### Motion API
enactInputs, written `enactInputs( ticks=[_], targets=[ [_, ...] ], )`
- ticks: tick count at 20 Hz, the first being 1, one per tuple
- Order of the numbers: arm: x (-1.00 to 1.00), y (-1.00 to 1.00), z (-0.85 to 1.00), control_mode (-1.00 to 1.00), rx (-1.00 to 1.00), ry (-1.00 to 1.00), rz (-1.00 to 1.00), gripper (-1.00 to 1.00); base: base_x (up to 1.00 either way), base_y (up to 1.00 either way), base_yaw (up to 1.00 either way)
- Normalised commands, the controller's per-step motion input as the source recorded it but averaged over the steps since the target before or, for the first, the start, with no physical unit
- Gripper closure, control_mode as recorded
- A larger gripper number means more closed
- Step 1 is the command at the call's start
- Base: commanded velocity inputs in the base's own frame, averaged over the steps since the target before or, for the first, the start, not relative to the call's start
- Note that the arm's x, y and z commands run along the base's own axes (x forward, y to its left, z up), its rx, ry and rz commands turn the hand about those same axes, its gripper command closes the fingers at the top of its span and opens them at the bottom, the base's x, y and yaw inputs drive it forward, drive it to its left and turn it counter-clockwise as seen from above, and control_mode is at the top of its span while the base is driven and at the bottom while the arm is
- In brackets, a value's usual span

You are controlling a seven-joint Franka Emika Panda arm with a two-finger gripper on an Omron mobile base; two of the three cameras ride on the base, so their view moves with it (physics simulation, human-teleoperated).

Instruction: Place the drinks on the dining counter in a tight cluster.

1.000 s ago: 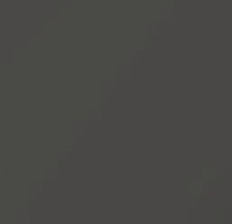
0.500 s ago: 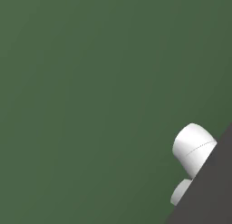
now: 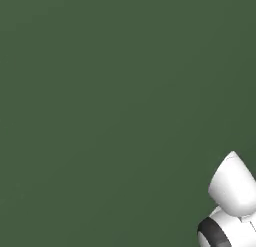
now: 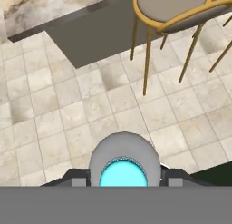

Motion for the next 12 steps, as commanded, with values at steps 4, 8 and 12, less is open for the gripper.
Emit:
enactInputs(
  ticks=[4, 8, 12],
  targets=[
    [0.0, 0.0, 0.0, 1.0, 0.0, 0.0, 0.0, 1.0, 0.0, 1.0, -0.16],
    [0.0, 0.0, 0.0, 1.0, 0.0, 0.0, 0.0, 1.0, 0.01, 1.0, -0.23],
    [0.0, 0.0, 0.0, 1.0, 0.0, 0.0, 0.0, 1.0, 0.13, 1.0, -0.27]
  ],
)
